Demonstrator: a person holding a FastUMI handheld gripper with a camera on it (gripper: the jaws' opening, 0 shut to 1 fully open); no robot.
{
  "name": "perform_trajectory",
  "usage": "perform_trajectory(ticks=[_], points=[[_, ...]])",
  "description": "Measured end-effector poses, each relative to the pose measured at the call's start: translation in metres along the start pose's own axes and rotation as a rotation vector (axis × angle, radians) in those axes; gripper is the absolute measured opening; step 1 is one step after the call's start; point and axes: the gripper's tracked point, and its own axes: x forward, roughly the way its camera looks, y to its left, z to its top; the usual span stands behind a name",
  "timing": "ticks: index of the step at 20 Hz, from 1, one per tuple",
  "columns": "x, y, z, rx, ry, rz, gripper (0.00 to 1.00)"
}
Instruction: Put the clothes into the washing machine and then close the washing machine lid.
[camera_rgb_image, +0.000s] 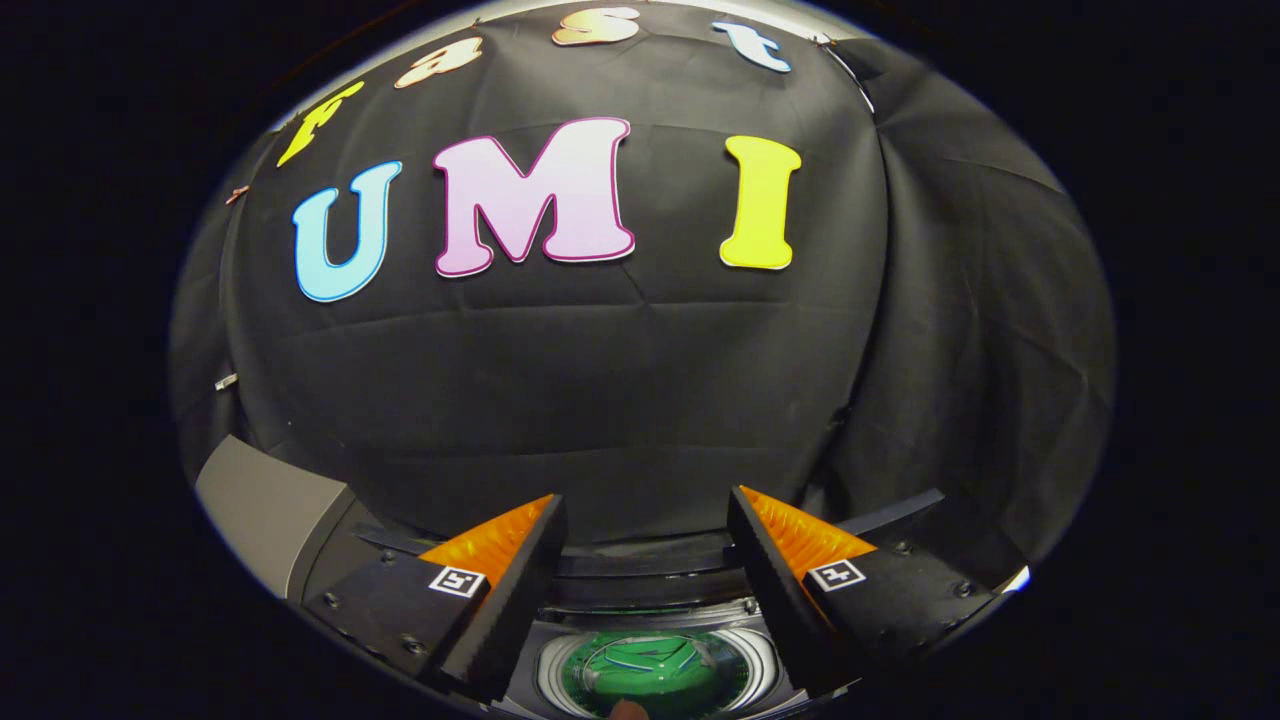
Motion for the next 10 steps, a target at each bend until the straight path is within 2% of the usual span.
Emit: perform_trajectory(ticks=[10], points=[[-0.027,-0.001,-0.016,0.001,-0.001,-0.016,1.00]])
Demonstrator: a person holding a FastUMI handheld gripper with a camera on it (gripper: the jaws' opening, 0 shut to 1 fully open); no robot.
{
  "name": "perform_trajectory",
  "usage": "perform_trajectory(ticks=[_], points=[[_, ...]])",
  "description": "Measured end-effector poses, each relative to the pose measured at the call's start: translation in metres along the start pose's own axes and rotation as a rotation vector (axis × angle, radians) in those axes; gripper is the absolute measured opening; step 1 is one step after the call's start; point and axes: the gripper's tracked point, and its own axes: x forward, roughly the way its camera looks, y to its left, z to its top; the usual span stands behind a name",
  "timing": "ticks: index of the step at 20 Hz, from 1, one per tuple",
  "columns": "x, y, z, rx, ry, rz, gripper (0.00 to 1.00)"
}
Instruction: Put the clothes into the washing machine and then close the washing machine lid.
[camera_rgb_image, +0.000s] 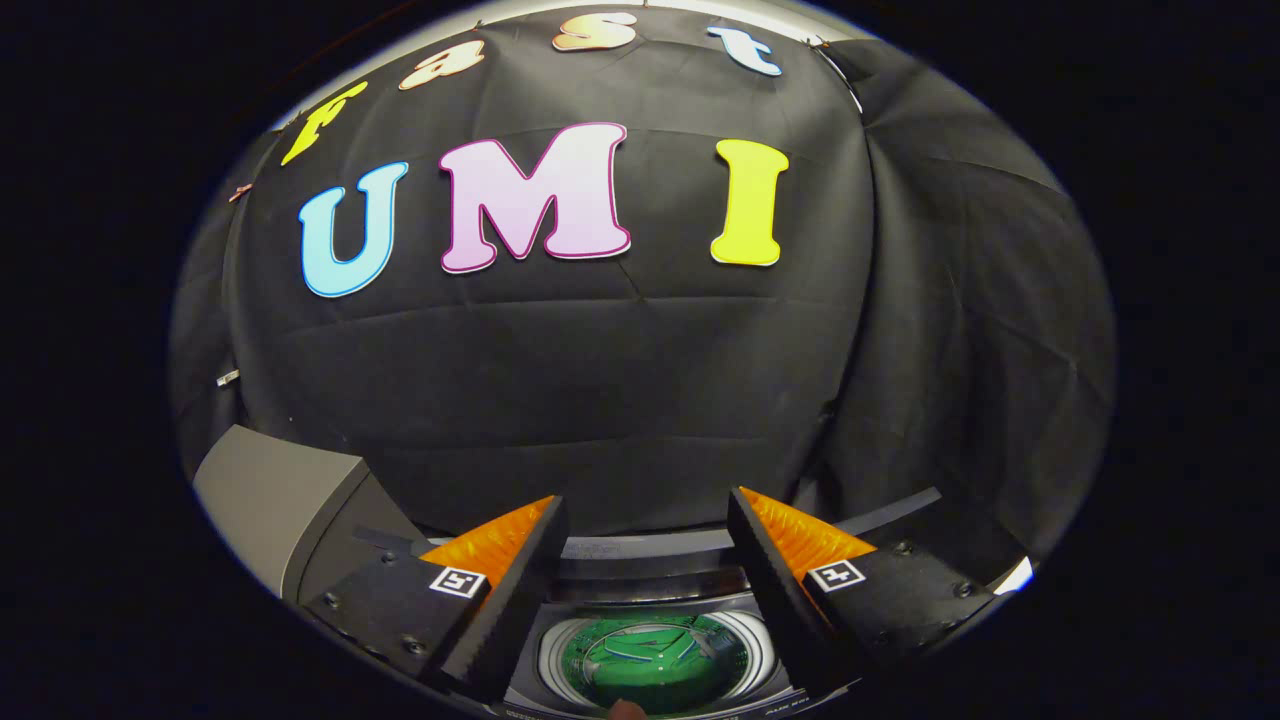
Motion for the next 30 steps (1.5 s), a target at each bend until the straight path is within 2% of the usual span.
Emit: perform_trajectory(ticks=[9,13,17,22,30], points=[[-0.012,0.000,-0.017,0.020,-0.017,0.011,1.00],[-0.010,0.008,-0.066,0.095,0.088,0.046,1.00],[-0.012,-0.006,-0.121,0.145,0.170,0.016,1.00],[-0.024,-0.021,-0.166,0.137,0.237,-0.004,0.99],[-0.031,-0.013,-0.210,0.081,0.320,0.010,0.99]])
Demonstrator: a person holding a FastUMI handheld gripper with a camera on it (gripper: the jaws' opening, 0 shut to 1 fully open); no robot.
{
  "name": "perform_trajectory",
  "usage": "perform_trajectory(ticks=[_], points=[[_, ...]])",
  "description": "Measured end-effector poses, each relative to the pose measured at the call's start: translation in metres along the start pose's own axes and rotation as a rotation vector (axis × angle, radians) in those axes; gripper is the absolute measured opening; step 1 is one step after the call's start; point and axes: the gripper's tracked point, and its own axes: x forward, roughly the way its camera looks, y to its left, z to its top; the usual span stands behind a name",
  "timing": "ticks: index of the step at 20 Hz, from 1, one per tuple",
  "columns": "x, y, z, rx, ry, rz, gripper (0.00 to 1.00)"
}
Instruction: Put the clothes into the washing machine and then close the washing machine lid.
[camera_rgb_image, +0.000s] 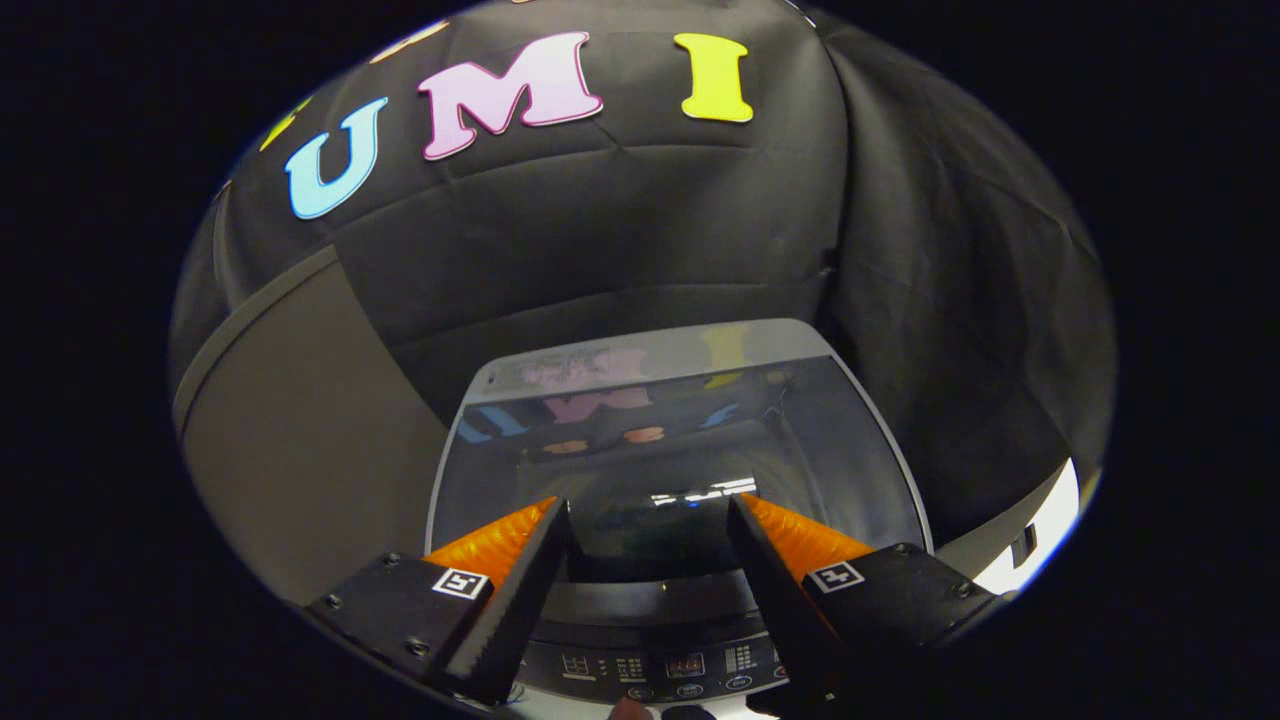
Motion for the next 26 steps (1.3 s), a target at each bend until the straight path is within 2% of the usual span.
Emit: perform_trajectory(ticks=[7,14,23,26], points=[[0.003,0.003,-0.008,-0.025,0.028,0.006,1.00],[-0.028,0.023,0.054,-0.028,-0.107,0.045,1.00],[-0.142,0.063,0.200,0.023,-0.539,0.166,0.99],[-0.172,0.072,0.231,0.002,-0.660,0.203,0.99]])
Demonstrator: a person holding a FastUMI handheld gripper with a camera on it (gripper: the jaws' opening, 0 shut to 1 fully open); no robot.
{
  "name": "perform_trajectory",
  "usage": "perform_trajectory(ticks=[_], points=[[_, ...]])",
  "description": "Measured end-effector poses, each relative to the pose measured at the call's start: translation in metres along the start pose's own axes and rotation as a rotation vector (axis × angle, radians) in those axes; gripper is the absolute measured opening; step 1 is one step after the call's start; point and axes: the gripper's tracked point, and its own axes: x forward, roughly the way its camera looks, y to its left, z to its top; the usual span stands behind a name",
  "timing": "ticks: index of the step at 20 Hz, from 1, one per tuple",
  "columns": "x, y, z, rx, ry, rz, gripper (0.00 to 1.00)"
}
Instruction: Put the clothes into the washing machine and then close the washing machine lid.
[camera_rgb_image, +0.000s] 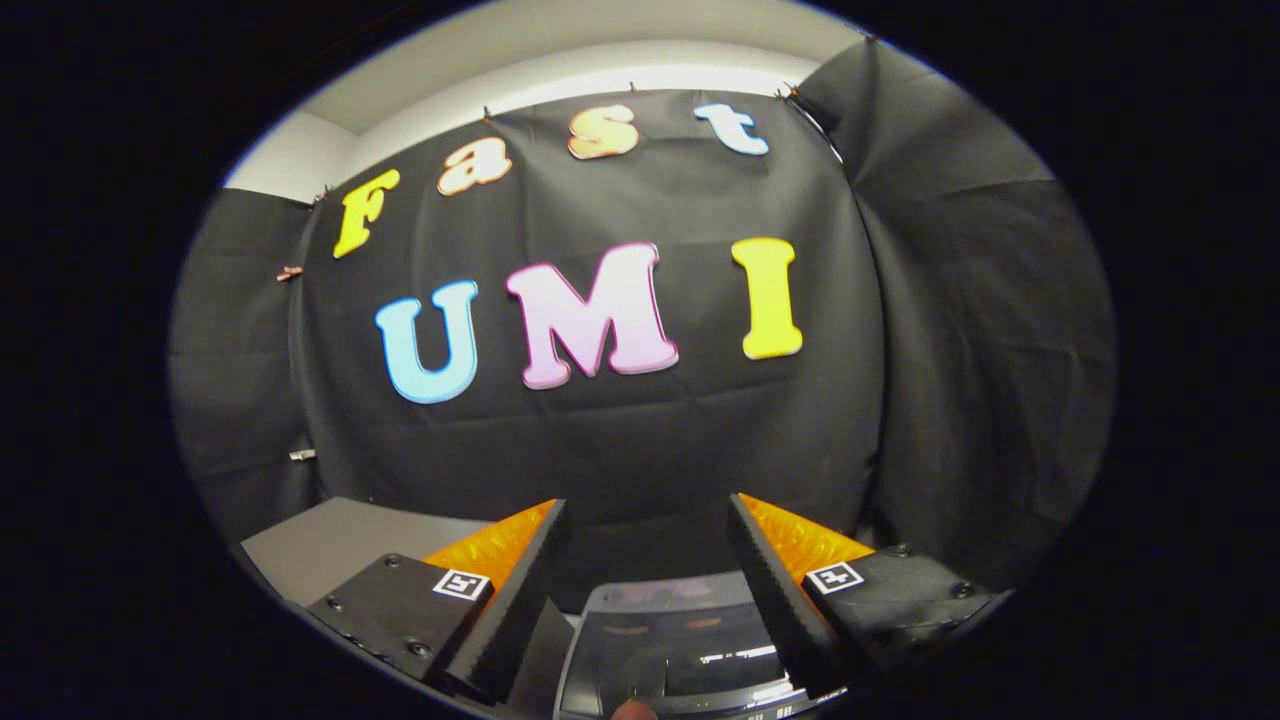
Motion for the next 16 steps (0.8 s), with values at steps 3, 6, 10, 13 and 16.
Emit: perform_trajectory(ticks=[3,6,10,13,16], points=[[-0.006,0.002,0.025,-0.037,-0.055,-0.001,0.99],[-0.008,0.004,0.034,-0.036,-0.076,-0.003,0.99],[-0.011,0.003,0.036,-0.049,-0.077,-0.010,0.99],[-0.013,0.006,0.041,-0.054,-0.076,-0.008,0.99],[-0.012,0.009,0.042,-0.078,-0.074,-0.005,0.99]])
